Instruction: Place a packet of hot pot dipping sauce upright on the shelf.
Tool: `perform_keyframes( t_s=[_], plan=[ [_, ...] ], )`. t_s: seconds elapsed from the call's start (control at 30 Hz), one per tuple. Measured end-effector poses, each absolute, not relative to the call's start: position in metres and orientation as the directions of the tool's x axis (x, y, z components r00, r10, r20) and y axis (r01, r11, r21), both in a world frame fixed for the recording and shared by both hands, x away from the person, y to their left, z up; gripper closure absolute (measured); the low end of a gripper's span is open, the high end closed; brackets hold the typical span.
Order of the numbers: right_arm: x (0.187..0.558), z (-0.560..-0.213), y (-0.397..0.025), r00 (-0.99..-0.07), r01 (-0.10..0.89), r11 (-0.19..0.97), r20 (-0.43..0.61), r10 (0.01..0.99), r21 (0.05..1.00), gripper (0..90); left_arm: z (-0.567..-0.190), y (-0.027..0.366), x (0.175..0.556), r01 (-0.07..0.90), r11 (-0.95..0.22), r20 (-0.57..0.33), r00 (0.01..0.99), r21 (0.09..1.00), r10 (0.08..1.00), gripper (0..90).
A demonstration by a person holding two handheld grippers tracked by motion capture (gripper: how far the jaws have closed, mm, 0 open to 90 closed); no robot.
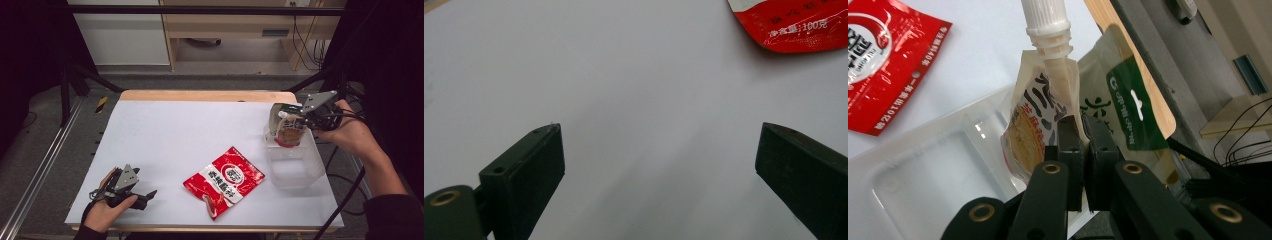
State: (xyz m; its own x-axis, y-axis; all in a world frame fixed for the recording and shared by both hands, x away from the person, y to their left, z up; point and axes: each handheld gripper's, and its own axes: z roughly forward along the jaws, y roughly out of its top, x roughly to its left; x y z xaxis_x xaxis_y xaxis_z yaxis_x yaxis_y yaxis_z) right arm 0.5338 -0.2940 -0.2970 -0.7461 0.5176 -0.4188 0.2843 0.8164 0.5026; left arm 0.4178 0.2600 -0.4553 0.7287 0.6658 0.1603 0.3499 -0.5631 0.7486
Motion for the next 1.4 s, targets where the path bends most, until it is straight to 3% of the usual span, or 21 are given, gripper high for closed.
perform_keyframes(
  t_s=[1.4],
  plan=[
    [0.54, -0.334, -0.292, -0.759, 0.35, 0.786, -0.338, 0.557, 0.51, 87.2, -0.457, 0.256, 0.417, 0.348, -0.577, 0.158, 0.743, 0.738, 0.65, 6.0]
  ],
)
